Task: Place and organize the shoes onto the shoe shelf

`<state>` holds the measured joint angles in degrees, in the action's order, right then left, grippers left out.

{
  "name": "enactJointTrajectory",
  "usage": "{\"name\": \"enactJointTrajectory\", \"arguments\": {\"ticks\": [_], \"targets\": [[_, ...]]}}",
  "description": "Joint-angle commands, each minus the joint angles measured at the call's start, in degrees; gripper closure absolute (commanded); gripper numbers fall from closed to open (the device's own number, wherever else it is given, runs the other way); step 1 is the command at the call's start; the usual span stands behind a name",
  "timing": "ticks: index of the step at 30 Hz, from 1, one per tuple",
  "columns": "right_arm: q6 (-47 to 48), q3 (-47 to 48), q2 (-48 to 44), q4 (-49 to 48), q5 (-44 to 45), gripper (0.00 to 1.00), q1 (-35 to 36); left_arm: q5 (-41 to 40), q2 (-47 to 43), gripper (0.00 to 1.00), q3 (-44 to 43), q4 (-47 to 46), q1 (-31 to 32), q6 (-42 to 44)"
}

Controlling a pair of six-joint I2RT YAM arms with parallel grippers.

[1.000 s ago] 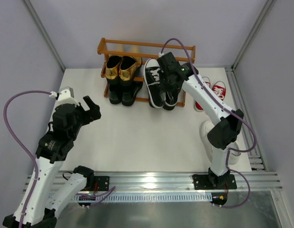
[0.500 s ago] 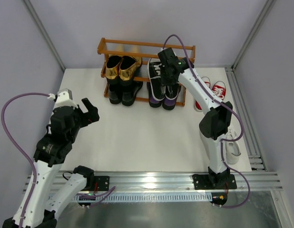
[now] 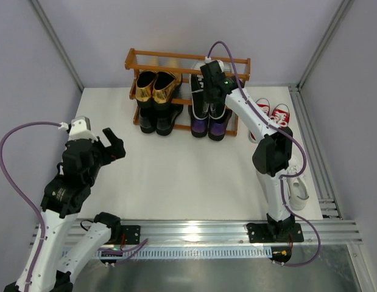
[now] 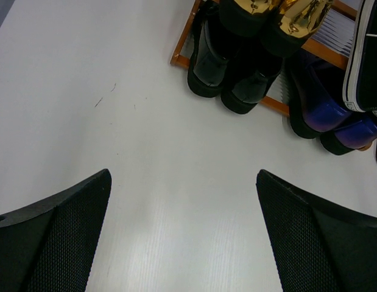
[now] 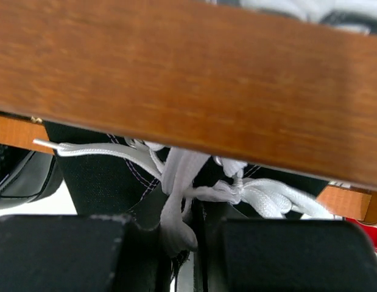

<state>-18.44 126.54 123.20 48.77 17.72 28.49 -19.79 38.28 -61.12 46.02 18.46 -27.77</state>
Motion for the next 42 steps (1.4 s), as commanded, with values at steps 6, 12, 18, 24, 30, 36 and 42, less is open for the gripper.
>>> {"name": "enactJointTrajectory", "arguments": {"ticks": [6, 12, 18, 24, 30, 36, 42], "targets": [[-0.2, 3.97, 0.46, -14.14, 4.96, 0.96, -2.38, -0.86, -1.1, 0.0, -1.46, 1.09, 0.0, 1.23], [-0.11, 4.51, 1.17, -14.67, 6.01, 0.96, -3.7, -0.69, -1.28, 0.0, -1.02, 1.09, 0.0, 1.23], [-0.29, 4.07, 0.73, -13.62, 5.05, 0.85, -4.5, -0.51, -0.93, 0.0, -0.75, 0.74, 0.0, 1.23], [-0.11, -0.5, -2.34, -15.02, 3.12, 0.66, -4.41, -0.42, -1.28, 0.0, -0.75, 0.91, -0.09, 1.05], [0.59, -3.58, -5.24, -15.55, 2.68, 0.59, -4.5, -0.51, -1.63, 0.0, -0.66, 0.91, 0.0, 0.7], [1.03, -8.76, -11.12, -18.01, 1.8, 0.55, -4.06, -0.86, -2.16, 0.0, -0.66, 0.74, -0.09, 0.61], [2.0, -9.38, -15.87, -17.75, 0.04, 0.44, -3.71, -0.86, -1.55, 0.0, -1.54, -0.14, 0.0, 0.7]]}}
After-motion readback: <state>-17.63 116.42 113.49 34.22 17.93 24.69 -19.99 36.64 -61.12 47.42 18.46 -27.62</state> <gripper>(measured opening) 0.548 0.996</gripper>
